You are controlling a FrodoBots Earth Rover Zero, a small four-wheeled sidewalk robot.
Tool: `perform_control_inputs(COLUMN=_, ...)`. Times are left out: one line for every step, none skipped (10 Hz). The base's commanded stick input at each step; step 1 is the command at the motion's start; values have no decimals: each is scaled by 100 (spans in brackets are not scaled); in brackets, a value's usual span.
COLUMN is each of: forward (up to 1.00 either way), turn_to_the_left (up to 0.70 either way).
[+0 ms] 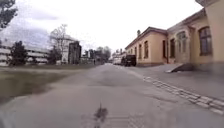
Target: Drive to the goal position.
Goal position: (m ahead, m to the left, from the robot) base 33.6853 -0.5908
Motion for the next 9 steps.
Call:
perform_control_inputs(forward=100, turn_to_the_left=0)
perform_control_inputs(forward=100, turn_to_the_left=0)
perform_control_inputs(forward=100, turn_to_the_left=0)
perform_control_inputs(forward=100, turn_to_the_left=0)
perform_control_inputs(forward=100, turn_to_the_left=0)
perform_control_inputs(forward=100, turn_to_the_left=0)
perform_control_inputs(forward=100, turn_to_the_left=0)
perform_control_inputs(forward=100, turn_to_the_left=0)
perform_control_inputs(forward=100, turn_to_the_left=0)
